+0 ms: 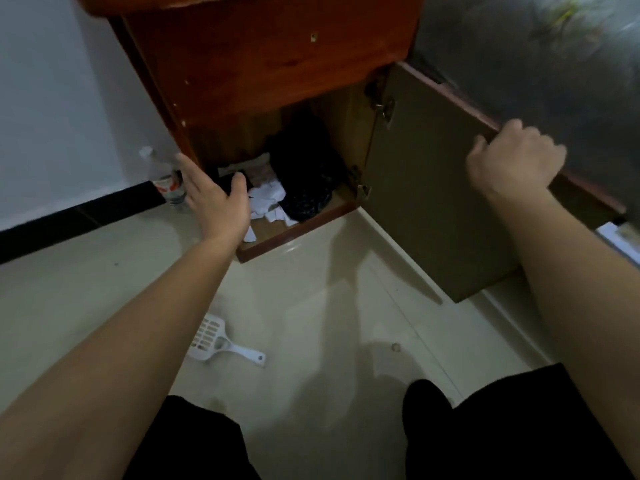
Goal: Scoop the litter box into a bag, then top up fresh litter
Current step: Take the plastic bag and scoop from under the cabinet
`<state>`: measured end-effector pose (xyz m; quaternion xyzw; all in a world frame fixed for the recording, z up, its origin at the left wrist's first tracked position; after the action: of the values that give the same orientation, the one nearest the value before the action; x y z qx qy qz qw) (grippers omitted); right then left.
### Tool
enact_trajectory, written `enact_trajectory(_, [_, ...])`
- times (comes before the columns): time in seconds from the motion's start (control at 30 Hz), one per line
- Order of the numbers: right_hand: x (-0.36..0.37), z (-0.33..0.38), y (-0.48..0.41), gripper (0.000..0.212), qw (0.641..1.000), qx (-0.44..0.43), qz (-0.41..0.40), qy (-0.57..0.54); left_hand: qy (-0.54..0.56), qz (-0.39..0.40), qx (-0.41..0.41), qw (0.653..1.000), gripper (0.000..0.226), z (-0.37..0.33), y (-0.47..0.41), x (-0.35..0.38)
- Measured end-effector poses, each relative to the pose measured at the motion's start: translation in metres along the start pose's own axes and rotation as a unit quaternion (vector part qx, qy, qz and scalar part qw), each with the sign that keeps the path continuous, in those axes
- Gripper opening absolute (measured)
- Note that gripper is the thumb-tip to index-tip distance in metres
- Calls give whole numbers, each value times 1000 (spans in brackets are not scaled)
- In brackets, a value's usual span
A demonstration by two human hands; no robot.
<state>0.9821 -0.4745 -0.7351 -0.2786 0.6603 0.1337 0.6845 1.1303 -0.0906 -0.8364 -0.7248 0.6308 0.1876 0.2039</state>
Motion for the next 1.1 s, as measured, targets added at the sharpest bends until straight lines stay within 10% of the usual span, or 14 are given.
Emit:
enact_trajectory(0.17, [-22, 24, 9, 41, 985, -112, 128, 31, 33, 111, -35, 993, 52, 1, 24, 26])
enact_trajectory(0.3, [-19, 69, 50, 28, 903, -157, 325, -232, 86, 415, -143, 894, 68, 5, 88, 63])
enact_trajectory(0.4, [-10, 114, 81, 33, 881, -152, 295, -337, 117, 471, -155, 861, 70, 14, 106, 60])
enact_trajectory(0.6, [13, 182, 102, 67, 856, -75, 253, -445, 227, 349, -160, 895, 64, 39, 80, 18])
enact_trajectory(0.87, [51, 238, 127, 66, 759, -119, 327, -550, 261, 217, -180, 923, 95, 33, 35, 11])
enact_trajectory(1.1, [52, 249, 127, 61, 710, -139, 383, -574, 197, 203, -99, 954, 74, 5, 20, -5])
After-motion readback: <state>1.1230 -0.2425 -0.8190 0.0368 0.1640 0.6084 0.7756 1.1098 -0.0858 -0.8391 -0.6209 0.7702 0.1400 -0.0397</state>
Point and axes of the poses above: each hand's wrist, its own y-axis away from the middle knuckle, its own x-axis out of the palm, z = x × y, the point moved 7 cm from there along -y, towards the middle knuckle, and after that the axes turned 1 degree about z, right-handed, at the moved point
